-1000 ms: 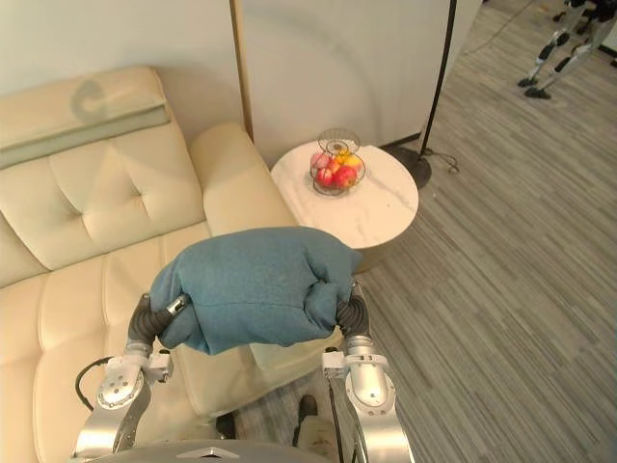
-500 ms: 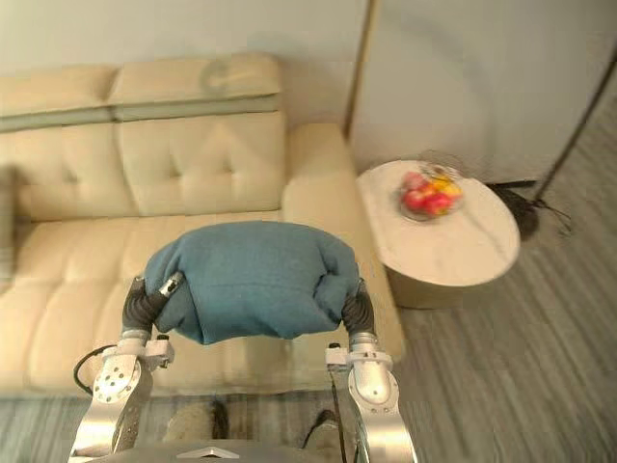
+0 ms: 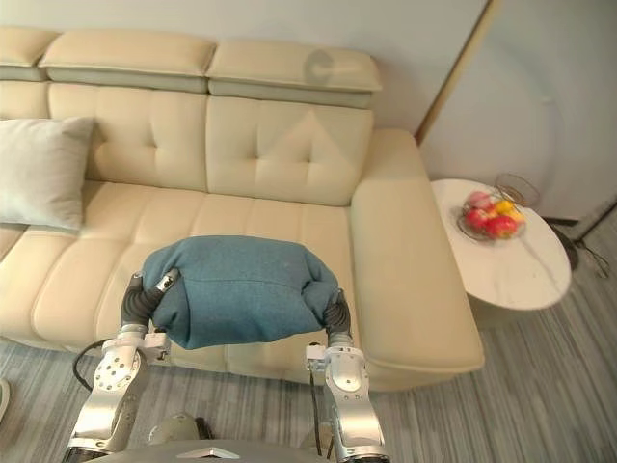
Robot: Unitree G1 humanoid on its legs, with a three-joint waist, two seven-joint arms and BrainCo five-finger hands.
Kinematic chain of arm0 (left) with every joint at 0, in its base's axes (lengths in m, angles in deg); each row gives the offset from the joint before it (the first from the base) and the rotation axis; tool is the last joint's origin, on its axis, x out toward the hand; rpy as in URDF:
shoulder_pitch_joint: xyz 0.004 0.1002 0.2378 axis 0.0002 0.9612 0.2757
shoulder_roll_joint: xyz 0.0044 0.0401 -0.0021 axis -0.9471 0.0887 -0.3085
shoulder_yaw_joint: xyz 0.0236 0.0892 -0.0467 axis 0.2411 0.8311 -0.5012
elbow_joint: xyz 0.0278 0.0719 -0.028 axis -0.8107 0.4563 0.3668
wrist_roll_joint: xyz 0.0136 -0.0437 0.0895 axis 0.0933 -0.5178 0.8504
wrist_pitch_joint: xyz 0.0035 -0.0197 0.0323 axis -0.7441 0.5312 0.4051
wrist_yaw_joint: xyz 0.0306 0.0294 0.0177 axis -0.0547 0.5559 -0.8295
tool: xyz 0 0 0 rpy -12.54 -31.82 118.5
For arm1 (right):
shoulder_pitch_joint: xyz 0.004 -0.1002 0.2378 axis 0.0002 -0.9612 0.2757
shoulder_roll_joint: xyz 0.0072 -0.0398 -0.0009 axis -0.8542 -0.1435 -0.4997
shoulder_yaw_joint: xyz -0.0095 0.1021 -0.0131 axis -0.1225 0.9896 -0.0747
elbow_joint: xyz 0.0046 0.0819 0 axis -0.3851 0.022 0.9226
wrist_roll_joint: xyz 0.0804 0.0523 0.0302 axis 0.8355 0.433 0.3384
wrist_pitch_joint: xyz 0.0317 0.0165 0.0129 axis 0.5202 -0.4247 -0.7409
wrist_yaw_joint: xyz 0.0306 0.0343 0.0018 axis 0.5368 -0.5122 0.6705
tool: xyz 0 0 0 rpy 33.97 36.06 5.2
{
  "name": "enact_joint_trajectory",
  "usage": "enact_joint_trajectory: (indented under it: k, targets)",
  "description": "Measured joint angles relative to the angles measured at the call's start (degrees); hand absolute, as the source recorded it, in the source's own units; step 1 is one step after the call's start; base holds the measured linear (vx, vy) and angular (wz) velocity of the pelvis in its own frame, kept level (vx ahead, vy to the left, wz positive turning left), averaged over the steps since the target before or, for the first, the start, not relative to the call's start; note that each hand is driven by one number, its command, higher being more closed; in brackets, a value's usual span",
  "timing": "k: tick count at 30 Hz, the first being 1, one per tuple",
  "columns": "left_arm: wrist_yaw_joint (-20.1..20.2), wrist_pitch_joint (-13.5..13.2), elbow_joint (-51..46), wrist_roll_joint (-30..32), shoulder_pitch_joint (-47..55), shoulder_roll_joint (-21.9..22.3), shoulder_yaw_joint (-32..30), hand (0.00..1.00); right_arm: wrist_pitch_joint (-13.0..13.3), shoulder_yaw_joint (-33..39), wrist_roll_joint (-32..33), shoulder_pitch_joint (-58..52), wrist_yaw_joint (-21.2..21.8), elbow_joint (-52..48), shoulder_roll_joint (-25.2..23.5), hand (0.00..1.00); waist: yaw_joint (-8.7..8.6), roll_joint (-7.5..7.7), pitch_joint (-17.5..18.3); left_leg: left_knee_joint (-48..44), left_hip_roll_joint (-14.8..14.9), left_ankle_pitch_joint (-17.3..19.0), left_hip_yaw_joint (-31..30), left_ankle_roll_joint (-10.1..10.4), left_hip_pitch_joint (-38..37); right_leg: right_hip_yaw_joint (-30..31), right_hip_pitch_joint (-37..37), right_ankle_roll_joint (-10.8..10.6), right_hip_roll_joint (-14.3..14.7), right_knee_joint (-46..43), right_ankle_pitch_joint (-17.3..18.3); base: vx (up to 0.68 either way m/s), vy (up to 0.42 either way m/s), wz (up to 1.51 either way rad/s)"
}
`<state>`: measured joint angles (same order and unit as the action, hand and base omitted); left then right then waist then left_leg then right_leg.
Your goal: Pick up cushions and gather them together orderly.
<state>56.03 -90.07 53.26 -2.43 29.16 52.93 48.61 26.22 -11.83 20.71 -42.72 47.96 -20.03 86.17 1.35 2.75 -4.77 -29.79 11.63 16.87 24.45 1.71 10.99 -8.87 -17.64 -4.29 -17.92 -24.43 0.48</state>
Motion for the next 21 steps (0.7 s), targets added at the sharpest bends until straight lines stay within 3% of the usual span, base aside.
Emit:
enact_joint_trajectory:
  k: [1, 2, 5, 11, 15, 19, 20, 21]
  targets:
    - [0.1, 0.0, 0.0, 0.3, -0.1, 0.2, 0.1, 1.0, 0.0, 0.2, 0.0, 0.3, 0.0, -0.1, 0.4, 1.0, -0.43, 0.12, 0.0, 0.7, -0.4, -0.1, -0.1, -0.1, -0.1, 1.2, -0.3, -0.9, 3.4, -1.1, 4.7, -0.06, 0.048, -0.22]
    - [0.1, 0.0, 0.0, 0.5, -0.2, 0.4, 0.1, 1.0, 0.0, 0.2, 0.0, 0.7, 0.0, -0.1, 0.5, 1.0, -0.63, 0.19, -0.2, 0.9, -0.4, -0.1, -0.3, -0.1, -0.1, 2.0, -0.4, -1.3, 5.6, -0.6, 6.5, -0.03, 0.013, -0.14]
    - [0.2, 0.4, -0.2, 1.7, -1.8, 1.2, 0.7, 1.0, 0.1, 0.3, 0.2, 1.1, -0.1, -0.1, 2.7, 1.0, -2.51, -0.58, -0.8, 2.5, -1.1, -1.6, -4.4, 1.3, 1.6, 3.9, -0.2, -0.6, 8.2, 0.4, 7.9, 0.04, -0.047, 0.25]
    - [0.6, 0.6, -4.5, 2.0, -2.3, 2.1, 4.2, 1.0, 0.2, 2.1, 1.6, -4.3, -0.2, -5.0, 3.0, 1.0, -2.94, -2.0, -1.1, 3.8, -1.4, -4.1, -11.7, 4.4, 1.5, -1.8, 3.6, -0.3, 7.6, -2.8, 12.3, 0.17, -0.132, 0.63]
    - [0.9, 0.6, -7.9, 2.1, -1.8, 2.1, 4.2, 1.0, 0.6, 2.1, 2.1, -5.8, -0.2, -8.5, 3.2, 1.0, -1.28, -4.75, -1.6, -13.8, 3.3, -6.1, -12.0, 4.0, 8.0, -2.5, 6.5, 0.0, 9.4, -3.6, 15.5, 0.12, -0.074, 0.09]
    - [1.0, 0.6, -8.7, 2.1, -1.8, 2.2, 4.1, 1.0, 0.6, 1.8, 2.3, -5.9, -0.7, -9.3, 3.1, 1.0, -0.95, -4.78, -1.8, -20.8, 5.4, -11.7, -11.9, 2.2, 12.1, 0.0, 6.8, 0.6, 9.7, -2.0, 15.8, 0.08, 0.008, -0.26]
    - [1.3, 0.6, -8.5, 2.1, -1.7, 2.2, 4.3, 1.0, 0.6, 2.1, 2.3, -6.1, -1.1, -10.3, 3.3, 1.0, -0.63, -4.3, -2.1, -19.8, 5.2, -7.4, -12.7, 2.5, 12.2, 1.2, 7.3, 0.4, 10.0, -0.5, 15.2, 0.1, 0.059, -0.39]
    - [1.4, 0.6, -8.4, 2.1, -1.7, 2.2, 4.5, 1.0, 0.6, 2.2, 2.3, -6.1, -1.4, -10.4, 3.3, 1.0, -0.62, -4.32, -2.1, -18.3, 4.7, -5.5, -13.2, 2.5, 12.0, 1.6, 7.5, 0.2, 10.1, 0.1, 15.0, 0.12, 0.119, -0.52]
